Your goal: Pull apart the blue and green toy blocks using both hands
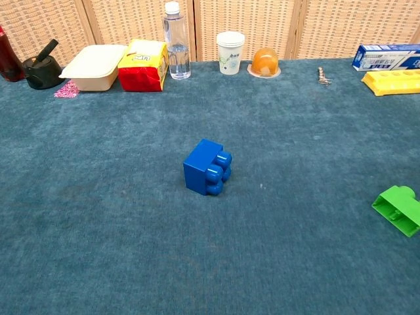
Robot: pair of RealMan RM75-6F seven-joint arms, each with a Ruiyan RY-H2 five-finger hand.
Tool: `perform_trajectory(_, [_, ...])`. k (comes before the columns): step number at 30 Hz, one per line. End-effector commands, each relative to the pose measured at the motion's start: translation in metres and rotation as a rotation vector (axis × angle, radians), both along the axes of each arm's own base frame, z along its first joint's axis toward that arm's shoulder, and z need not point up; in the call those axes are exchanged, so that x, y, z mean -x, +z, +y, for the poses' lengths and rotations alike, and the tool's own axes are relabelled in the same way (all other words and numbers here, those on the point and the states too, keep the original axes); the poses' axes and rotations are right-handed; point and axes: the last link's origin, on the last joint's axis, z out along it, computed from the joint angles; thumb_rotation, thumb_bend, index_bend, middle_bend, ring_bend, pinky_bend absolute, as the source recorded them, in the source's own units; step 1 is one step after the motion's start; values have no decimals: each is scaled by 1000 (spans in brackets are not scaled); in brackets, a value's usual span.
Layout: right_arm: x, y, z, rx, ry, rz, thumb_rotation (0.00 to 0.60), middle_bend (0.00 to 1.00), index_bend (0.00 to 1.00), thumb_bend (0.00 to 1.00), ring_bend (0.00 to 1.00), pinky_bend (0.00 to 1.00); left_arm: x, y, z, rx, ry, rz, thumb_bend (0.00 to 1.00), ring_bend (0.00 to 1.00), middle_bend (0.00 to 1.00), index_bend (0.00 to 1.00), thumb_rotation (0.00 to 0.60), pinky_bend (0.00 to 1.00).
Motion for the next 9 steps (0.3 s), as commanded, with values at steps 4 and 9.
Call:
perform_trajectory(4, [1, 2, 8, 4, -6, 5, 600, 378, 294, 279, 349, 292, 11, 6, -16, -35, 29, -8, 245, 0, 23, 89, 435, 0])
perform_trajectory(9, [1, 0, 10, -2, -8, -1, 600, 378, 294, 280, 350, 292, 15, 6, -21, -44, 50, -20, 244, 0, 23, 89, 439, 0])
